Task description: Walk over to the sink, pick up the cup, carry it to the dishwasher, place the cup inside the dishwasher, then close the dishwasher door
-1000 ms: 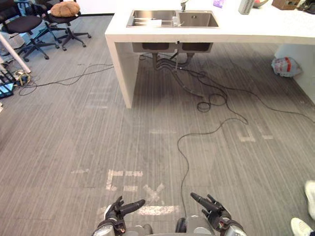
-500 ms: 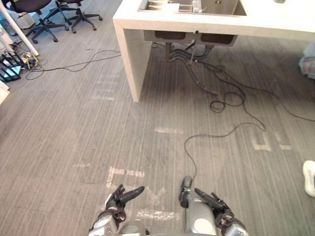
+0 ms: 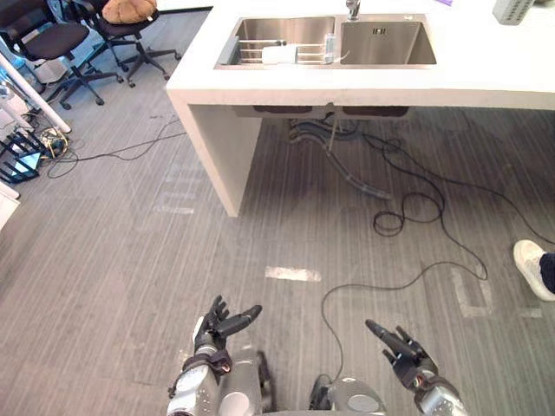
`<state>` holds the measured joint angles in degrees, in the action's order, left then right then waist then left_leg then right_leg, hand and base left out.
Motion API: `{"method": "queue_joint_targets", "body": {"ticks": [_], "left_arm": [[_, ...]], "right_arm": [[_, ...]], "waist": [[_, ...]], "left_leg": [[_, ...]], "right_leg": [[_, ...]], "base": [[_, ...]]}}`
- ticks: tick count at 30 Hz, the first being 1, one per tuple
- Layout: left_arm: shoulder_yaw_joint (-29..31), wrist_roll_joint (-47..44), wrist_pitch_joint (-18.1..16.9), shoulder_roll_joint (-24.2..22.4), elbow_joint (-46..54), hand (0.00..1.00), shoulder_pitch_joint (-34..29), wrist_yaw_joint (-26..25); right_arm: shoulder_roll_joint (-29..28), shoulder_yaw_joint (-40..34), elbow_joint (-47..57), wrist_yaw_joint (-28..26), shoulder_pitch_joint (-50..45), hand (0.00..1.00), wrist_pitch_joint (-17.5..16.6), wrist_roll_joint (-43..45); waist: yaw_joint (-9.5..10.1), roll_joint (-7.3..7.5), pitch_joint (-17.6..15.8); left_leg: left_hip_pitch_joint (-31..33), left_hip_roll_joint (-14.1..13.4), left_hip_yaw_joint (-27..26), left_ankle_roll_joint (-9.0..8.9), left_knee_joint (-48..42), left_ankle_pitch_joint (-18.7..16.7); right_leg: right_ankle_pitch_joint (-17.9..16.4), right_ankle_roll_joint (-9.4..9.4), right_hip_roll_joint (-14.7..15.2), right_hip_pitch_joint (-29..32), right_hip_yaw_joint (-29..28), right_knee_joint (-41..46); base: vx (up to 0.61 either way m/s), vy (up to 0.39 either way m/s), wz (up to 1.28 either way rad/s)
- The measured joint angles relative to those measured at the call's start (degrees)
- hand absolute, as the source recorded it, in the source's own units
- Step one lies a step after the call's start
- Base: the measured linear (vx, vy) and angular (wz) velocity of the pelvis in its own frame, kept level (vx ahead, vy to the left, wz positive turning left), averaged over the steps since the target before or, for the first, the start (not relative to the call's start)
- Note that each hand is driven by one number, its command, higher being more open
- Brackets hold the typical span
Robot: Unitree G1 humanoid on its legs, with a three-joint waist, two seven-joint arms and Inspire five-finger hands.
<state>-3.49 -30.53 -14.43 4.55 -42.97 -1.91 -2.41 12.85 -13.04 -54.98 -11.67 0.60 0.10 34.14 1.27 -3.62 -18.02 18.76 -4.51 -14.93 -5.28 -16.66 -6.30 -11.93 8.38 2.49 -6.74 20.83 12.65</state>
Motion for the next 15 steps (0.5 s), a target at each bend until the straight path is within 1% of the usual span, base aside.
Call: {"method": "queue_joint_targets", "body": {"ticks": [1, 2, 3, 4, 5, 6, 7, 8, 9, 10, 11, 12, 13, 14, 15], "left_arm": [[0.44, -0.14, -0.82, -0.04, 0.86, 1.0, -0.04, -0.76], [0.74, -0.28, -1.19, -0.15, 1.16, 1.0, -0.04, -1.09], [0.9, -0.46, -1.93, -0.38, 2.14, 1.0, -0.17, -1.68], [0.91, -0.46, -3.24, -0.52, 3.57, 1.0, -0.77, -2.03], [1.37, -0.45, -3.87, -0.34, 4.64, 1.0, -0.63, -2.44], [3.24, -0.34, -4.62, -0.73, 7.82, 1.0, -0.02, -4.49], [5.05, -0.25, -5.52, -1.44, 11.85, 1.0, -0.18, -6.85], [5.61, -0.19, -5.72, -1.46, 13.53, 1.0, -0.17, -8.05], [6.77, 0.18, -5.97, -1.54, 16.42, 1.0, -0.03, -10.16], [7.34, 0.39, -6.06, -1.58, 17.9, 1.0, 0.17, -10.99], [8.23, 0.97, -6.5, -1.6, 21.65, 1.0, 0.22, -12.23], [9.09, 1.63, -7.43, -1.34, 26.11, 1.0, 0.06, -13.2], [9.68, 2.62, -7.77, -1.14, 28.48, 1.0, -0.03, -13.63], [10.53, 3.88, -8.13, -0.78, 33.38, 1.0, -0.26, -14.21], [10.97, 5.27, -8.71, -0.42, 37.79, 1.0, -0.36, -15.55]], "right_arm": [[-0.67, 0.0, 0.71, -0.02, -0.42, 1.0, 0.72, 0.0], [-0.93, 0.01, 1.0, -0.04, -0.91, 1.0, 1.14, 0.0], [-1.23, -0.01, 1.3, -0.26, -2.31, 1.0, 1.68, 0.0], [-1.21, 0.08, 1.37, -0.45, -4.2, 1.0, 2.12, -0.01], [-1.63, 0.14, 1.03, -0.36, -4.37, 1.0, 2.17, -0.01], [-1.99, 1.17, -0.02, -0.41, -3.8, 1.0, 2.29, -0.33], [-1.99, 2.16, -1.15, -0.48, -3.33, 1.0, 2.77, -0.78], [-2.11, 2.2, -1.82, -0.42, -3.32, 1.0, 3.19, -1.1], [-2.08, 2.05, -3.59, -0.3, -3.2, 1.0, 3.91, -2.07], [-2.07, 1.95, -4.24, -0.27, -3.16, 1.0, 4.31, -2.18], [-2.27, 1.54, -5.59, -0.29, -3.26, 1.0, 5.25, -2.28], [-2.79, -0.1, -6.12, -0.09, -3.37, 1.0, 4.9, -2.27], [-2.76, -0.38, -6.07, -0.14, -3.23, 1.0, 4.85, -2.2], [-2.78, -1.63, -6.06, 0.18, -3.01, 1.0, 4.41, -2.11], [-2.76, -3.07, -5.84, 0.53, -2.79, 1.0, 4.0, -1.69]], "waist": [[0.24, -0.14, -0.24], [0.16, -0.11, -0.31], [0.03, -0.65, -0.1], [0.31, -1.78, 0.68], [0.61, -1.52, 0.57], [1.21, 0.16, -0.03], [2.32, 1.27, 0.53], [2.73, 1.82, 0.83], [2.61, 2.31, 1.15], [2.35, 2.42, 1.23], [2.22, 2.61, 1.38], [2.19, 3.15, 1.78], [1.91, 3.45, 1.95], [1.69, 3.68, 2.08], [1.56, 3.55, 2.13]], "left_leg": [[-0.06, 0.36, -2.28, -0.04, 5.65, 3.59], [-0.13, 0.25, -3.84, 0.19, 6.89, 4.81], [-0.96, -0.03, -6.78, 0.84, 7.99, 5.85], [-2.38, -0.39, -7.15, 1.22, 9.14, 5.92], [-2.36, 0.26, -6.36, 5.2, 8.54, 10.35], [-0.34, 0.93, -6.14, 6.04, 3.34, 11.5], [2.84, 1.24, -6.22, 7.82, -3.17, 9.61], [3.63, 1.73, -6.54, 9.31, -5.58, 7.87], [3.8, 3.02, -6.96, 11.94, -8.02, 4.65], [3.4, 3.85, -6.87, 12.51, -8.56, 3.65], [1.65, 5.43, -6.45, 13.02, -8.65, 1.34], [-0.34, 6.86, -6.11, 12.8, -7.69, -0.22], [-1.39, 7.49, -5.7, 12.74, -7.25, -0.68], [-4.25, 8.26, -5.08, 12.96, -6.12, -0.94], [-8.11, 8.67, -4.28, 12.66, -3.78, -1.24]], "right_leg": [[-0.82, -1.52, -0.29, -2.66, -0.5, -1.16], [-1.47, -2.54, -0.5, -4.19, -0.46, -1.65], [-3.07, -4.13, -1.12, -7.25, -0.41, -2.32], [-5.98, -5.05, -2.05, -9.82, -1.18, -2.6], [-8.17, -5.08, -1.59, -10.71, -2.01, -2.25], [-11.32, -5.39, 0.51, -10.44, -3.05, -0.66], [-13.46, -6.11, 2.4, -9.68, -4.2, 0.12], [-13.73, -6.47, 3.41, -9.95, -4.45, 0.13], [-12.41, -8.95, 5.12, -9.5, -4.87, 4.0], [-11.44, -10.69, 6.38, -8.13, -5.12, 7.92], [-8.29, -16.01, 9.22, -3.98, -6.14, 20.05], [-3.1, -22.43, 12.0, 2.5, -8.83, 34.82], [-2.25, -23.29, 12.85, 5.73, -9.8, 41.94], [-2.37, -22.6, 14.63, 10.69, -10.02, 51.92], [-3.36, -20.01, 16.03, 13.74, -8.06, 55.52]], "base": [[0.36, 0.043, -0.37], [0.48, 0.085, -0.15], [0.53, 0.139, -0.04], [0.56, 0.171, -0.06], [0.68, 0.247, -0.25], [0.65, 0.268, -0.43], [0.64, 0.265, -0.46], [0.44, 0.16, -0.32], [0.5, 0.147, -0.01], [0.62, 0.184, 0.21], [0.71, 0.234, 0.32], [0.55, 0.167, 0.33], [0.51, 0.113, 0.31], [0.48, 0.069, 0.25], [0.47, 0.055, 0.21]]}}
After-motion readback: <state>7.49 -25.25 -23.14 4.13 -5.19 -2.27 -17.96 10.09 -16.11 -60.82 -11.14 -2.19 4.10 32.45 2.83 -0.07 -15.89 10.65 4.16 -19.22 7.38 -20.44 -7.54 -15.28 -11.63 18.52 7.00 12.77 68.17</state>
